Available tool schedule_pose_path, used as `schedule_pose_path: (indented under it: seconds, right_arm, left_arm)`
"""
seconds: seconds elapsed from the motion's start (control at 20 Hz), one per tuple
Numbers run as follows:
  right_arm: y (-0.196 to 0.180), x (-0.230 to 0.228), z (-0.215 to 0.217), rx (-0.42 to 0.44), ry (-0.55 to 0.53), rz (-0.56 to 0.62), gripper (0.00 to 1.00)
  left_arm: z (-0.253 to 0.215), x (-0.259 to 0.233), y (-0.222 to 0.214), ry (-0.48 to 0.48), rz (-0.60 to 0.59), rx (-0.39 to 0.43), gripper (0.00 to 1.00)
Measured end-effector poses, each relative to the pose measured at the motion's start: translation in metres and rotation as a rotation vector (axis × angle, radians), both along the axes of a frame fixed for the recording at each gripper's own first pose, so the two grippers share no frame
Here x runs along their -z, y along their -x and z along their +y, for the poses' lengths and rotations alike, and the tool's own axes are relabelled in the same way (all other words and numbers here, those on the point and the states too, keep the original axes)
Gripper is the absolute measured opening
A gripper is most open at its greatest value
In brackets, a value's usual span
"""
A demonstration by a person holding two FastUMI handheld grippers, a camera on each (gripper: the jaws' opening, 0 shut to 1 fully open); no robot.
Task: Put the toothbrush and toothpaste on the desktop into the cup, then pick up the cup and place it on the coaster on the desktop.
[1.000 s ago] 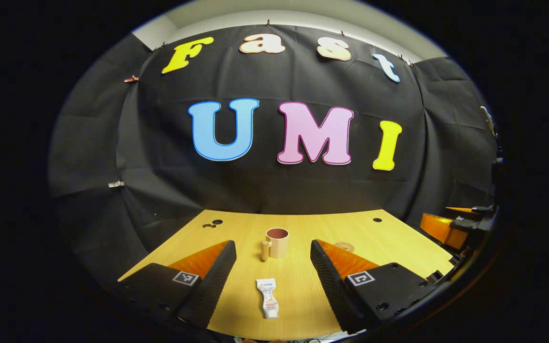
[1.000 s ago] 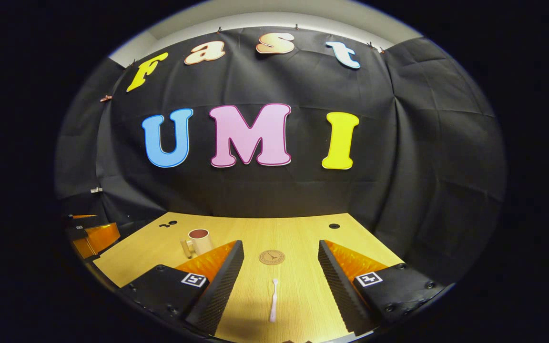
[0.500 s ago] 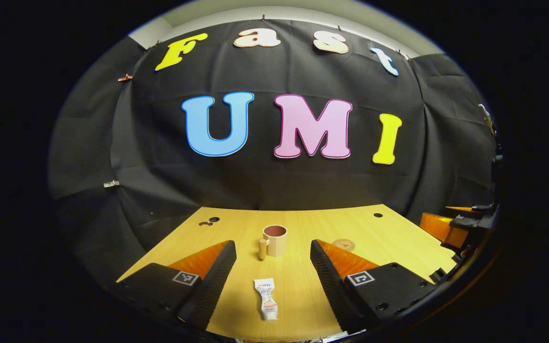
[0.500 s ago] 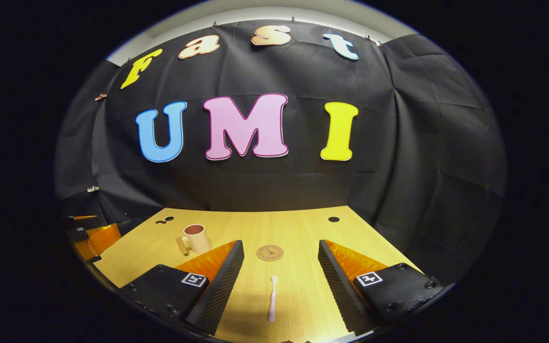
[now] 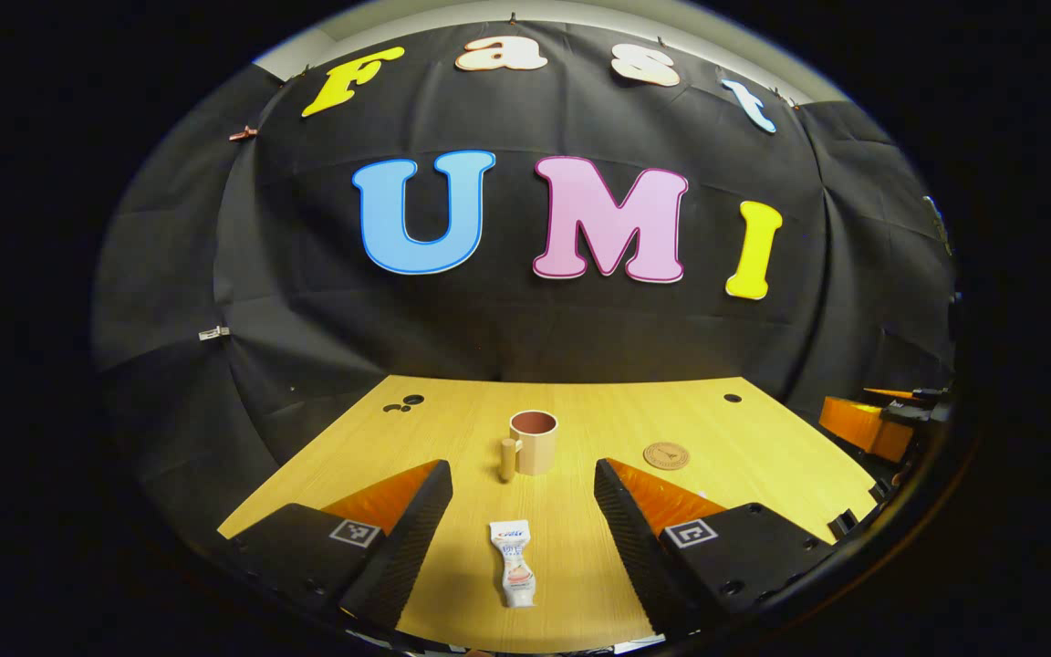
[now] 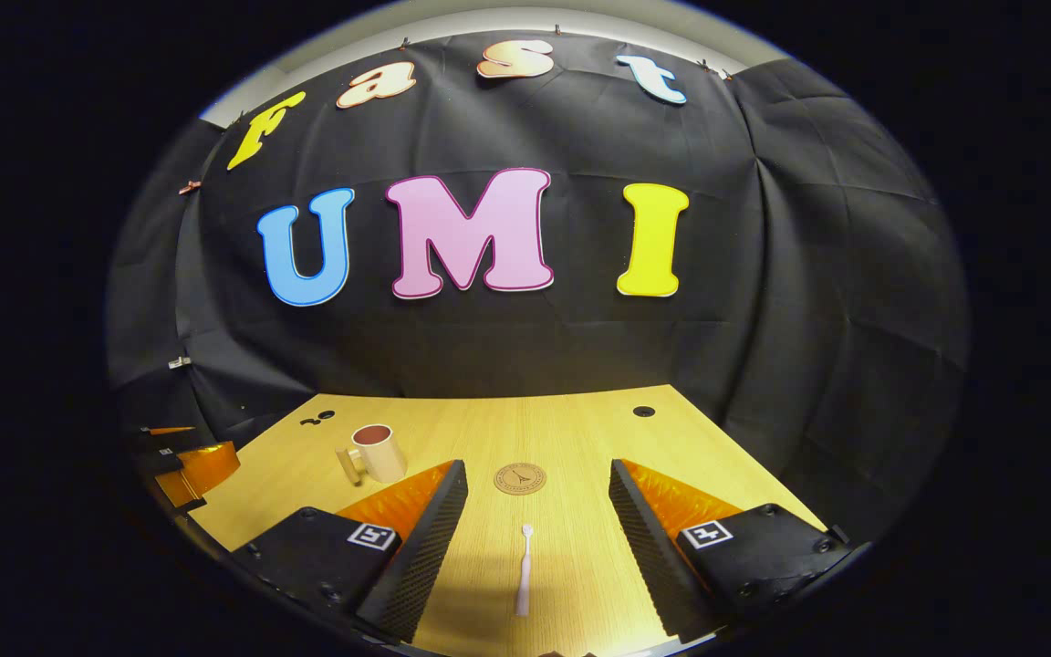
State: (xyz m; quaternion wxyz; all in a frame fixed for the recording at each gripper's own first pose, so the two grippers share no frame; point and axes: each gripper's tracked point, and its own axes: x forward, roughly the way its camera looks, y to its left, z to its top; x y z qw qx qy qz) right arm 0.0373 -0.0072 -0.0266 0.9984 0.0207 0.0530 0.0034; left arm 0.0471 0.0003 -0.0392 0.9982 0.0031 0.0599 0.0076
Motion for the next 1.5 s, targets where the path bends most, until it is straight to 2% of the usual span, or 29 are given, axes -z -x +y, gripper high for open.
schedule_pose_path:
  seconds: [0.5,1.15,1.5]
  right_arm:
    - [-0.025,0.024,-0.004,-0.038,-0.019,0.082,0.96]
    - [-0.065,0.063,-0.011,-0.101,0.002,0.210,0.96]
    - [-0.077,0.083,-0.008,-0.134,-0.024,0.282,0.96]
  left_arm:
    - [0.003,0.066,-0.031,0.042,0.174,0.005,0.97]
    - [0.016,0.186,-0.083,-0.025,0.469,-0.036,0.98]
    - [0.019,0.225,-0.088,0.038,0.590,-0.085,0.96]
